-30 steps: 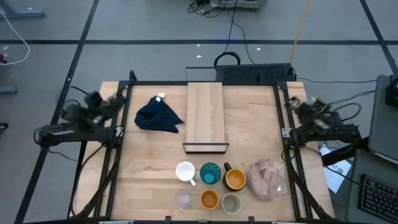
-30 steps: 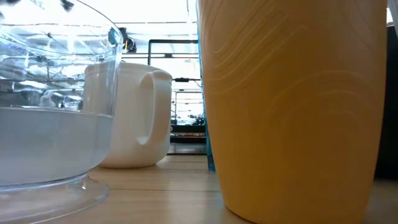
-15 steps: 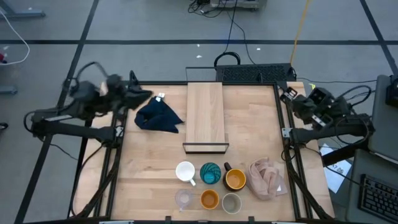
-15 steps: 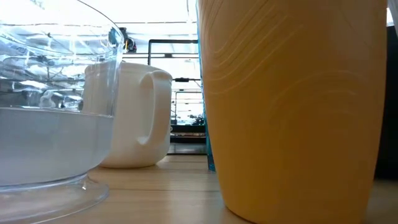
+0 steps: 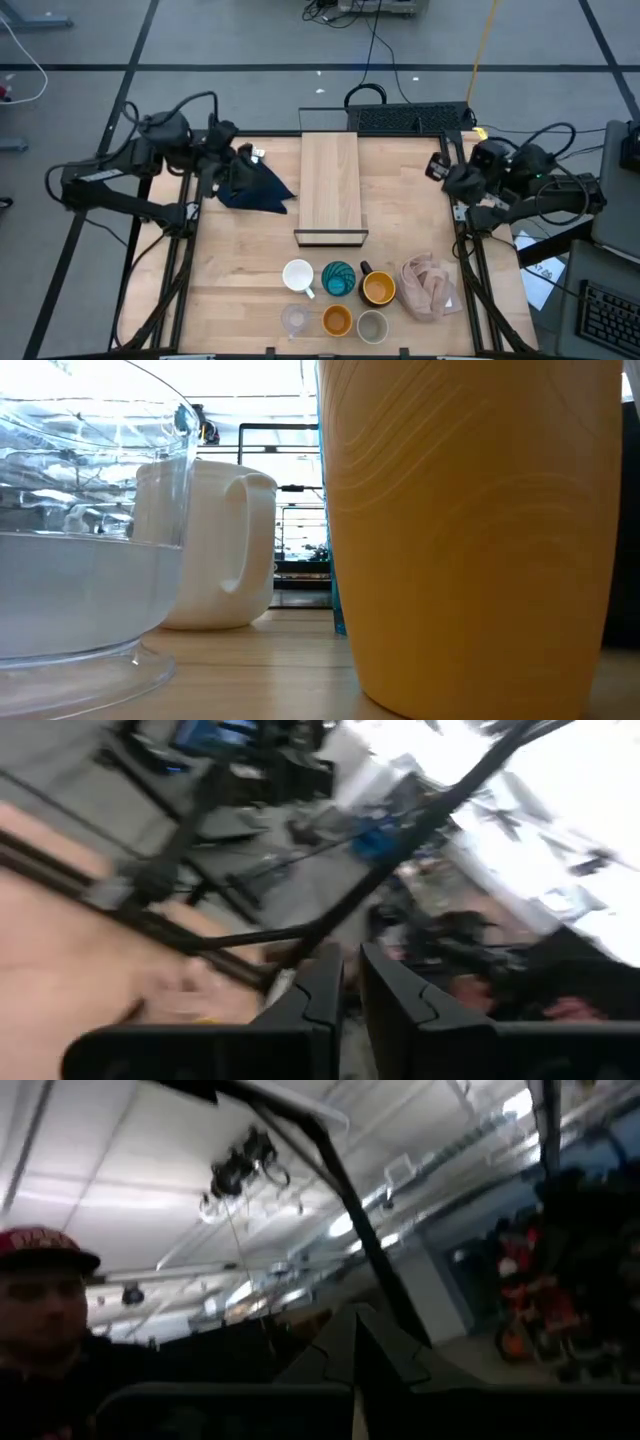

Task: Stack small to large cups/mugs on shelf
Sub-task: Put the blue cup on the shelf

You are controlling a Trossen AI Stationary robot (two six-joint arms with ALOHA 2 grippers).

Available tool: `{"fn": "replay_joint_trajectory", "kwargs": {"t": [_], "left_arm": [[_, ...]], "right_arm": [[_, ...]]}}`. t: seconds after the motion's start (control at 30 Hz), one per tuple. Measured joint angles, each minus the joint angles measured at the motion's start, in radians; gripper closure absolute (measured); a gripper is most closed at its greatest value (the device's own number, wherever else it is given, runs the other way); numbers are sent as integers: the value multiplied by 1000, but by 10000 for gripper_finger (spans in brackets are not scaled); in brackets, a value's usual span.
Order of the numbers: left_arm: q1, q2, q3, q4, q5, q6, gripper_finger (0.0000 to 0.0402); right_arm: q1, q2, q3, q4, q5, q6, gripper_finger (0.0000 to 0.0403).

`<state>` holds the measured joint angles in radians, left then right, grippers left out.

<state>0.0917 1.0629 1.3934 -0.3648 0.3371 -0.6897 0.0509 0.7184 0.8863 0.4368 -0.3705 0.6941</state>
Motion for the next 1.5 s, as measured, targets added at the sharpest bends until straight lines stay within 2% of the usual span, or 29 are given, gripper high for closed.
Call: {"fn": "replay_joint_trajectory", "kwargs": {"t": [0.1,0.17,0.23,0.4,0.6,0.8,0.93,1.03,1.3,1.5], "left_arm": [[-44,28,111,-220,-182,97,364],[-89,52,189,-385,-336,122,364],[-146,93,249,-487,-441,118,364],[-262,211,341,-536,-485,90,364],[-367,375,467,-732,-592,-12,364],[-434,436,554,-718,-624,-50,364],[-461,453,545,-682,-626,-71,364],[-467,451,542,-639,-625,-92,364],[-460,451,542,-548,-567,-80,364],[-449,460,541,-577,-533,-87,364]], "right_arm": [[1,8,37,-186,-17,1,403],[1,17,59,-289,-54,5,403],[1,24,80,-396,-83,9,403],[-1,50,121,-644,-82,-21,403],[-54,81,124,-829,-76,50,403],[-113,83,124,-924,-79,10,403],[-118,83,124,-940,-68,-30,403],[-117,83,124,-925,-49,3,403],[-114,85,114,-886,-49,14,403],[-114,89,78,-958,-77,-67,403]]}}
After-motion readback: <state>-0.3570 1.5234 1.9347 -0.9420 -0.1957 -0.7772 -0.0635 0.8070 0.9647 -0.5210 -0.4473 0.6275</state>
